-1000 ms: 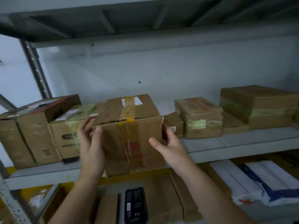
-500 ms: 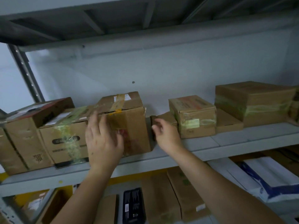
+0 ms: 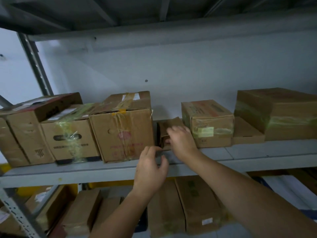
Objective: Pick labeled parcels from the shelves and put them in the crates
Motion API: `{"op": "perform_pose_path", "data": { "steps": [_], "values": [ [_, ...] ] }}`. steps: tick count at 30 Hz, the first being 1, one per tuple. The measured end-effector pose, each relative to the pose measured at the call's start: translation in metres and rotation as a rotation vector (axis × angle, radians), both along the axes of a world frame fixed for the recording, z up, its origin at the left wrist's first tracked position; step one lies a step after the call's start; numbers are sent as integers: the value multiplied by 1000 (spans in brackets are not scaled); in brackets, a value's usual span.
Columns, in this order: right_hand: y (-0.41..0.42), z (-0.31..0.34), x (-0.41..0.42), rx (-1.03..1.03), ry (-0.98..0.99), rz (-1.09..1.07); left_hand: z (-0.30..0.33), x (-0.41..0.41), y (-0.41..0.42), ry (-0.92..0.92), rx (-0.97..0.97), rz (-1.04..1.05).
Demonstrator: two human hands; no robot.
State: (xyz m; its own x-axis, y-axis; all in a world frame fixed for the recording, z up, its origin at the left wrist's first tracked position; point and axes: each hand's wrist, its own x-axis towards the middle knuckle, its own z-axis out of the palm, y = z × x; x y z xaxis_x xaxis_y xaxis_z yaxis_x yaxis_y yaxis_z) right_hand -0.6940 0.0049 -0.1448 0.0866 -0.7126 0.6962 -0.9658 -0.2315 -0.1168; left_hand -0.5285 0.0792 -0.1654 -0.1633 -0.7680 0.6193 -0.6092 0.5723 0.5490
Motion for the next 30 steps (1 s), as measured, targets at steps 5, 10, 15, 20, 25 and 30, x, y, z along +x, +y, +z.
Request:
{"op": "perform_pose_path", "data": {
  "steps": [5,10,15,20,25,30],
  "values": [
    [59,5,-3,-104,-571,96,14,-16,-9,514,636,120],
    [107,-12,3,-31,-1556,422,32,-31,1,960,923,-185],
    [136,-30,1,46,-1872,599,33,-32,21,951,961,-370],
    [160,-30,-19,151,-1812,715,30,-27,33,948,795,-461],
    [174,-34,-21,148,-1784,670,27,-26,45,788,475,-434],
    [186,-42,-26,104,-1792,623,23,-37,52,774,532,-489]
  ]
}}
